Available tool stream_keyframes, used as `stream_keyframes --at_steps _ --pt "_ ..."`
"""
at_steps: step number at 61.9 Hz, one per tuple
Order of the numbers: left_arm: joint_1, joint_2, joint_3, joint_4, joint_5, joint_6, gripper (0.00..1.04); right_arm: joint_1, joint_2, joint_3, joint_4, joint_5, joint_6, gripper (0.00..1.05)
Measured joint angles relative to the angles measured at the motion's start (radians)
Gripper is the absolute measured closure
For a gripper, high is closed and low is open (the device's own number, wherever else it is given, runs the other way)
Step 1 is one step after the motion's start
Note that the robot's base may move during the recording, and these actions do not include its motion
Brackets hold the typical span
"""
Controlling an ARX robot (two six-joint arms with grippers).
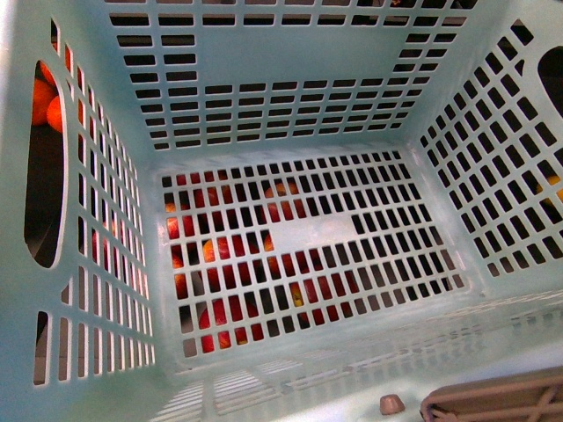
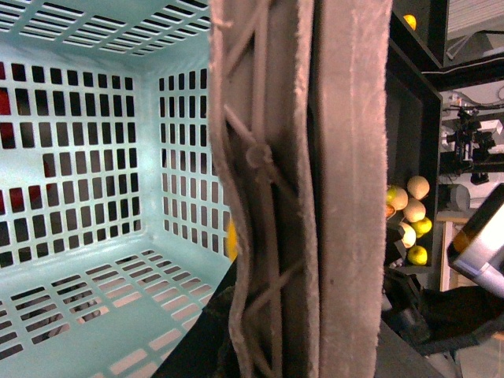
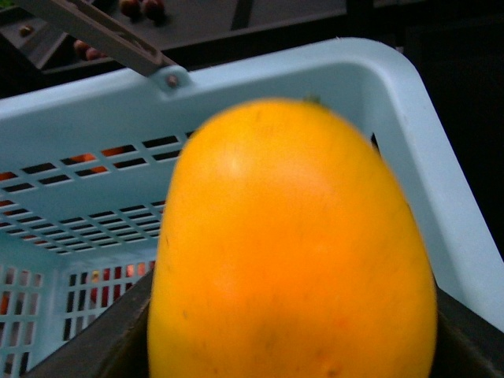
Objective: Pick mango and avocado into basket
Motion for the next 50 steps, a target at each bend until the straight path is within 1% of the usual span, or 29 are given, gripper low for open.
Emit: stream_keyframes --at_steps 8,19,20,21,22,23,24,28,30,39,47,50 --pt "0.000 0.000 0.000 0.000 0.000 0.000 0.89 -0.011 0.000 0.000 0.010 0.031 0.010 0.08" --pt "0.000 0.006 0.000 0.000 0.001 0.002 0.89 -0.056 -0.076 0.001 -0.022 0.072 0.021 0.09" --pt "0.000 0.006 0.000 0.000 -0.001 0.002 0.89 -0.055 -0.079 -0.012 0.029 0.122 0.002 0.11" --pt "0.000 0.006 0.000 0.000 -0.002 0.003 0.89 -0.053 -0.080 -0.021 0.062 0.143 -0.015 0.13" --pt "0.000 0.006 0.000 0.000 -0.003 0.003 0.89 -0.053 -0.080 -0.046 0.145 0.187 -0.042 0.17" --pt "0.000 0.006 0.000 0.000 -0.004 0.003 0.89 -0.053 -0.080 -0.052 0.163 0.187 -0.050 0.18" --pt "0.000 0.006 0.000 0.000 -0.003 0.004 0.89 -0.053 -0.082 -0.075 0.225 0.223 -0.086 0.21" --pt "0.000 0.006 0.000 0.000 -0.003 0.005 0.89 -0.060 -0.096 -0.144 0.354 0.241 -0.150 0.32" --pt "0.000 0.006 0.000 0.000 -0.002 0.005 0.89 -0.065 -0.111 -0.172 0.385 0.241 -0.166 0.37" --pt "0.002 0.006 0.000 0.000 -0.003 0.003 0.89 -0.089 -0.193 -0.260 0.408 0.224 -0.212 0.60" --pt "0.001 0.006 0.000 0.000 -0.001 0.002 0.89 -0.119 -0.298 -0.354 0.394 0.197 -0.230 0.93" --pt "0.001 0.006 0.000 0.000 0.000 0.003 0.89 -0.151 -0.328 -0.373 0.383 0.143 -0.231 1.02"
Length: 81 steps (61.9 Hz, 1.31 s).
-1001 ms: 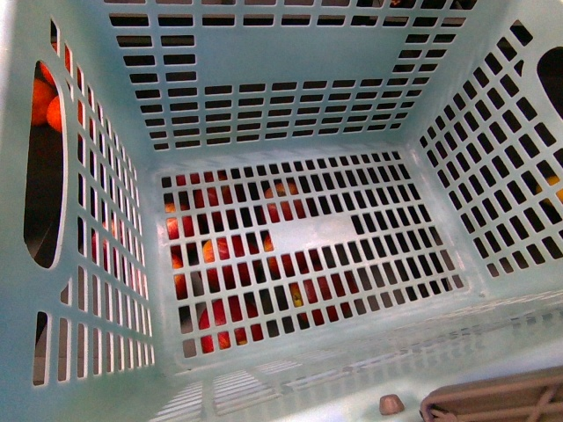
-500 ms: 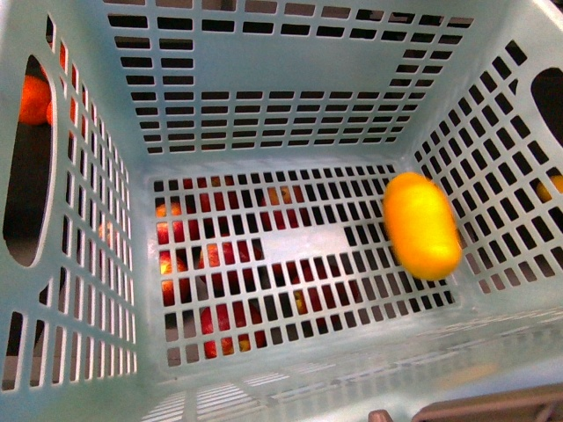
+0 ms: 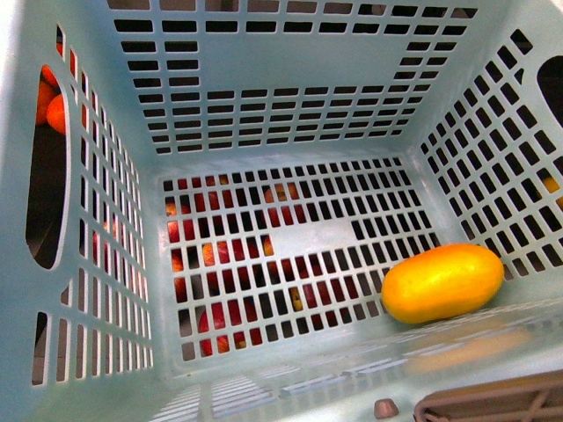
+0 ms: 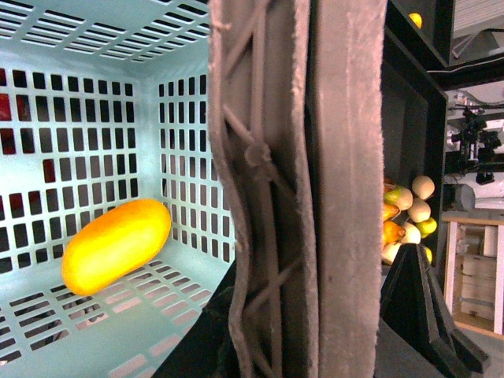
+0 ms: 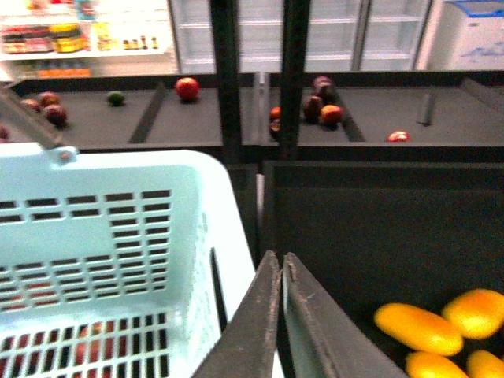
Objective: Pick mango and avocado into basket
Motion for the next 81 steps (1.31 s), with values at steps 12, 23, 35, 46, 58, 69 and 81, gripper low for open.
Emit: stream_keyframes --at_steps 12,23,35,46,58,69,81 --pt "0.000 0.000 0.000 0.000 -0.003 0.002 0.89 -0.042 -0.117 -0.063 -0.055 -0.020 -0.005 1.03" --pt "0.000 0.000 0.000 0.000 -0.003 0.002 0.89 -0.042 -0.212 -0.097 -0.114 -0.022 -0.006 0.97" --pt "0.000 0.000 0.000 0.000 -0.003 0.002 0.89 -0.043 -0.221 -0.097 -0.114 -0.022 -0.006 0.57" --pt "0.000 0.000 0.000 0.000 -0.003 0.002 0.89 -0.043 -0.222 -0.097 -0.114 -0.022 -0.006 0.28" --pt "0.000 0.000 0.000 0.000 -0.001 0.001 0.89 -0.043 -0.222 -0.097 -0.114 -0.022 -0.006 0.09" --pt "-0.011 0.000 0.000 0.000 0.011 -0.002 0.89 -0.046 -0.223 -0.097 -0.114 -0.021 -0.006 0.09" --pt "-0.007 0.001 0.002 0.000 0.000 -0.002 0.89 -0.046 -0.224 -0.098 -0.115 -0.020 -0.006 0.09"
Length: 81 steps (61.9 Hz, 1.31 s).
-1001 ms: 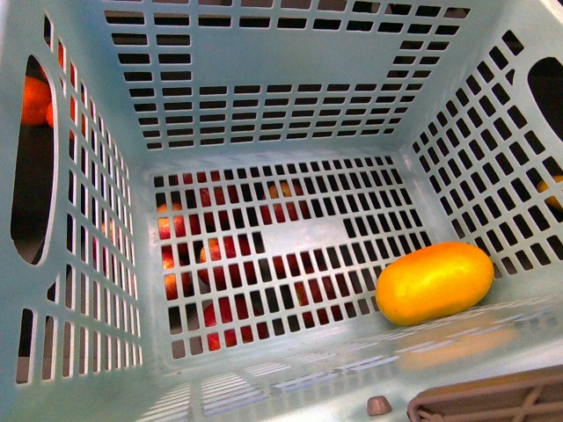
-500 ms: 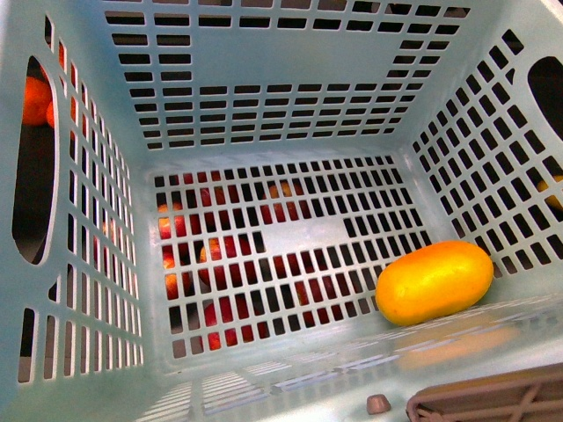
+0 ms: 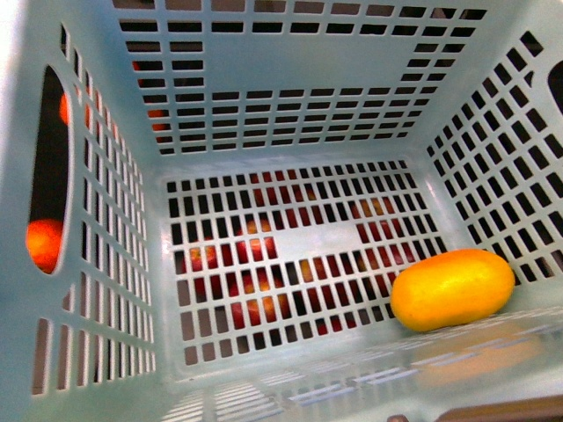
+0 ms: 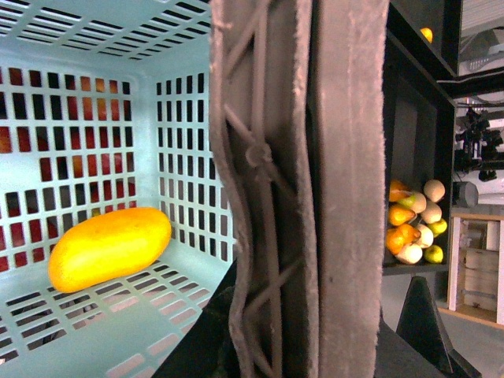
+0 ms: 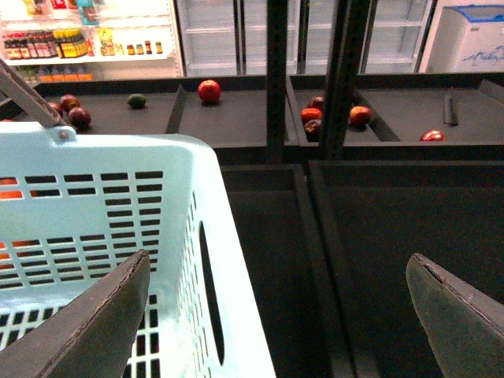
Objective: Pick mango and avocado into basket
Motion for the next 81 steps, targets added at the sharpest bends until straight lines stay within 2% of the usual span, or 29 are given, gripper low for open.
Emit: stream_keyframes --at_steps 81 --pt "0.006 0.003 0.002 0.000 -0.003 0.007 0.89 0.000 -0.001 -0.007 -0.002 -0.002 0.000 0.09"
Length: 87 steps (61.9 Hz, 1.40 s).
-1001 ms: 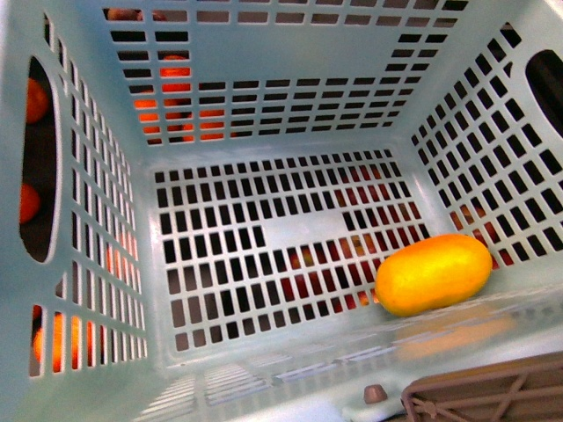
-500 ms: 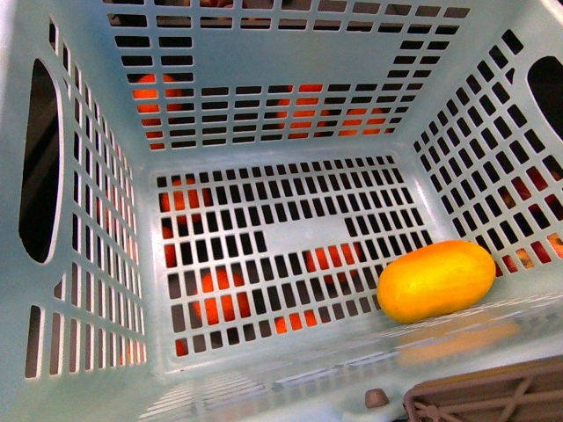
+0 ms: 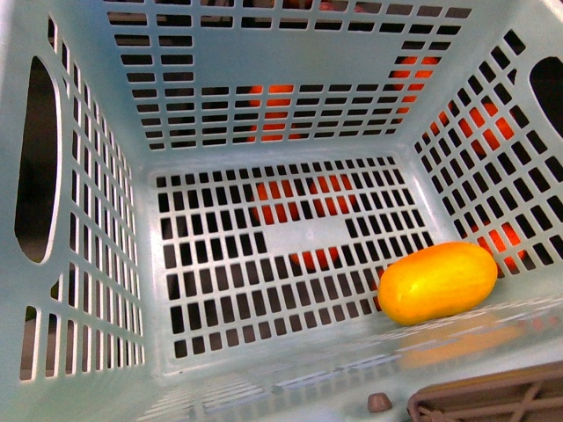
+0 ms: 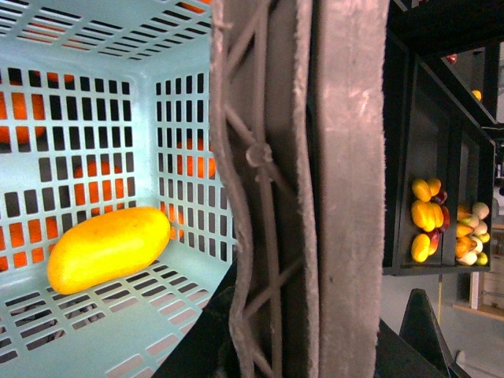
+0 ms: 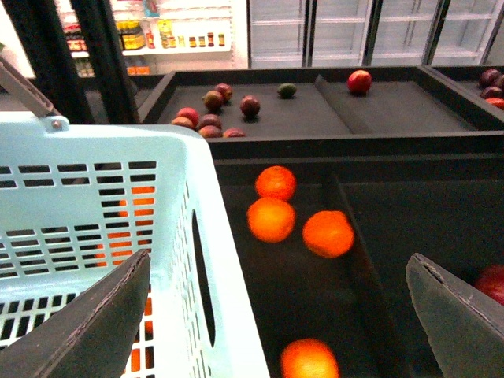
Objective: Pick mango and avocado into basket
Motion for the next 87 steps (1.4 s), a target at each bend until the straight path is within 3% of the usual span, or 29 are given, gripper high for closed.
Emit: stream_keyframes --at_steps 87 --pt "0.018 0.000 0.000 0.000 -0.020 0.000 0.89 0.001 0.000 -0.002 0.000 -0.008 0.000 0.09"
